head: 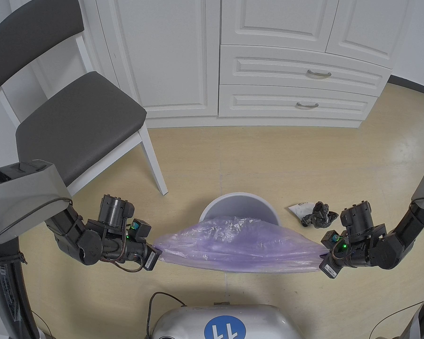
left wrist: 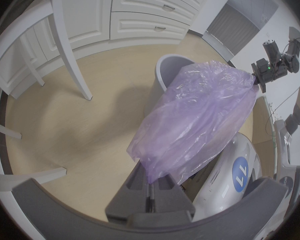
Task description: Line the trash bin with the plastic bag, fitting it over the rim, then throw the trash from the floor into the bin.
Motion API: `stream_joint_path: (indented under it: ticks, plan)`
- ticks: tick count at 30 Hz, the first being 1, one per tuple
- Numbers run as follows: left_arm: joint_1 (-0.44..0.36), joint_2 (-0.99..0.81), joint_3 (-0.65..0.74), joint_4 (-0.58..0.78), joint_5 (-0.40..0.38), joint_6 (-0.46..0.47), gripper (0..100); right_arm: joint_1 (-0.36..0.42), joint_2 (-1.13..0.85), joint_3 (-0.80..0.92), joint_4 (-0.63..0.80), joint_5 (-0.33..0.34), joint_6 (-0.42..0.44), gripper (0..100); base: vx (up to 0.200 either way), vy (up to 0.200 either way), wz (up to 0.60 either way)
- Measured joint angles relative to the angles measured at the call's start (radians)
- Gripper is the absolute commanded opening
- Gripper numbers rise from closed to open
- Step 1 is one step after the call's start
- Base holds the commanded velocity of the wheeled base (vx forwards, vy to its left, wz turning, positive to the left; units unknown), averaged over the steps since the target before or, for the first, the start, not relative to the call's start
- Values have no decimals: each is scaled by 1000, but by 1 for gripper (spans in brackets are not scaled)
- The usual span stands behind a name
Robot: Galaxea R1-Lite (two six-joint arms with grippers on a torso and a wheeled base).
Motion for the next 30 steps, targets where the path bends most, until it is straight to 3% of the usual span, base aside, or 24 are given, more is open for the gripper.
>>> stream_joint_path:
  ticks: [9, 19, 25, 30]
  plan:
    - [14, -34, -5, 67, -41, 40, 0, 9, 5, 32, 4, 2, -43, 0, 0, 0, 0]
    - [-27, 38, -31, -8, -20, 30, 0, 36, 95, -9, -14, -15, 6, 0, 0, 0, 0]
    - [-44, 81, -37, -74, 16, -28, 0, 55, 137, -36, -16, -20, 56, 0, 0, 0, 0]
    - [-46, 69, -36, -68, 28, -69, 0, 55, 117, -25, -8, -22, 50, 0, 0, 0, 0]
